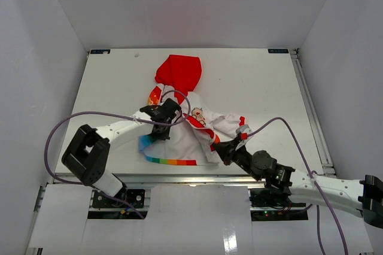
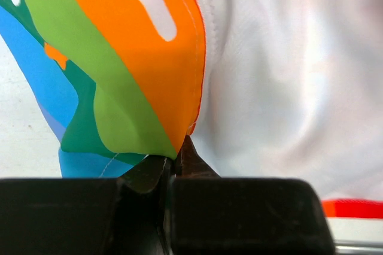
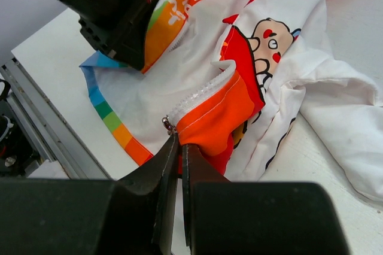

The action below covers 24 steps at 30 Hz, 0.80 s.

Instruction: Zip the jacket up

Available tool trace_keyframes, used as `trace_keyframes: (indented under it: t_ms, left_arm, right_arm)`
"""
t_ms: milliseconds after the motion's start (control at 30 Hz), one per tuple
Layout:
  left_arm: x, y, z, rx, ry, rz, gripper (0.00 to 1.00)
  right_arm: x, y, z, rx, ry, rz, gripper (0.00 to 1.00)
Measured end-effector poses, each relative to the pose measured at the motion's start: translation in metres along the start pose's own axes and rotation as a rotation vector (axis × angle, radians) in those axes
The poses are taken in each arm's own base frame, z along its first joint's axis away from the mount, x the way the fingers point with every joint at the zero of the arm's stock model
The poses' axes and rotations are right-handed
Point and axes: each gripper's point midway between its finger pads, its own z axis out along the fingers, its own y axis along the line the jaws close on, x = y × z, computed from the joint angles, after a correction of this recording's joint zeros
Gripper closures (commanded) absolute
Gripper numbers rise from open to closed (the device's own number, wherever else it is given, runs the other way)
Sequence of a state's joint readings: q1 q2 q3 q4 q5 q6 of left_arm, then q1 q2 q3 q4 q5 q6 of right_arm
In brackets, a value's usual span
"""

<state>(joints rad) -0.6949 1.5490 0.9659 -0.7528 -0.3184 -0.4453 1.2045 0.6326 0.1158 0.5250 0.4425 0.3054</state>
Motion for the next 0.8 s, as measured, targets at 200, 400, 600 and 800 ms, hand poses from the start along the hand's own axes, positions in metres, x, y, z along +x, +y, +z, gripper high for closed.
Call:
trace_keyframes:
  t_ms: [200, 400, 600, 800]
  left_arm:
    - [-0.027, -0.023, -0.028, 0.206, -0.178, -0.045, 1.0]
    - [-0.03, -0.054, -0.045, 0.459, -0.313, -0.035, 1.0]
    - [-0.042, -0.083, -0.08, 0.726, -0.519, 0.001, 1.0]
    - [-0.034, -0.098, -0.125, 0.97, -0.725, 0.081, 1.0]
  right_arm:
    - [0.019, 0.002, 0.003, -0.018, 0.068, -0.035, 0.92]
    - [0.01, 0.026, 0.014, -0.109, 0.086, -0.059, 0.92]
    - [-0.008, 0.051, 0.024, -0.212, 0.054, -0.068, 0.92]
    - [-0.005, 0.062, 0.025, -0.277, 0.063, -0.096, 0.92]
